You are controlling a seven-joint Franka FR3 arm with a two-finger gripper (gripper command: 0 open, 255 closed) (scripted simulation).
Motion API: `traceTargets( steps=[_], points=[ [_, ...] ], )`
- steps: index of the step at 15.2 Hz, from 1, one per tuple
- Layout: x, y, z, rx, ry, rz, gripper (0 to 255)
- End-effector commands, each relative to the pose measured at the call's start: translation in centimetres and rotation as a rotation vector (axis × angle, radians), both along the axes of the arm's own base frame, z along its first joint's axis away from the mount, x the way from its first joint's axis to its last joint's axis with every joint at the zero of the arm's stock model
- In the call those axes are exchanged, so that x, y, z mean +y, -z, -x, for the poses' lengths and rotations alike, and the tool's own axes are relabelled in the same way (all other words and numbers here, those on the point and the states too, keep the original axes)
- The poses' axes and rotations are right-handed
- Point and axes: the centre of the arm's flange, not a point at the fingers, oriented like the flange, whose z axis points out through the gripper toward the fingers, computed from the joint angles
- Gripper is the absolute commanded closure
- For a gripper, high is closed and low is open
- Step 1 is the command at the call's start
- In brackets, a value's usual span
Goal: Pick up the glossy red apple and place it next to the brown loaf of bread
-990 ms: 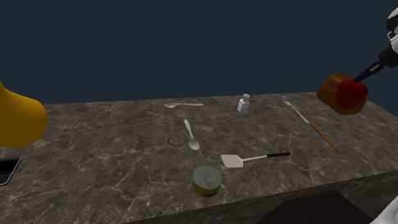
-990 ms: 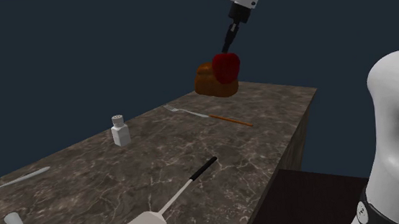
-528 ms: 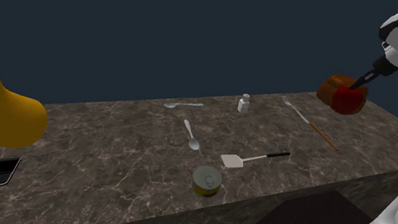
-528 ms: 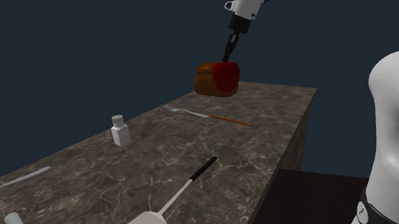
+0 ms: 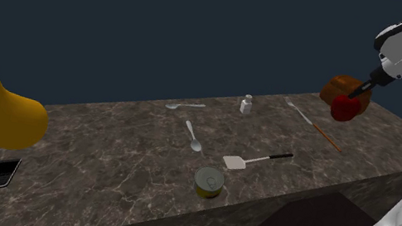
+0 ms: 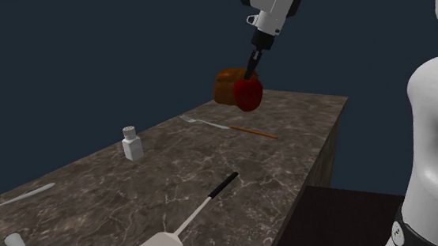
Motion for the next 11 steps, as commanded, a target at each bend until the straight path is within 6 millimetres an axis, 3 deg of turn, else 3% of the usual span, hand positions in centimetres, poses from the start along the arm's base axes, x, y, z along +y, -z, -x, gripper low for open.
traceTargets(
  steps=[1, 4, 11],
  points=[
    [0.0, 1.1, 0.1, 0.0, 0.0, 0.0, 255],
    [0.0, 2.6, 0.1, 0.0, 0.0, 0.0, 255],
    [0.0, 2.6, 0.1, 0.0, 0.0, 0.0, 255]
  ],
)
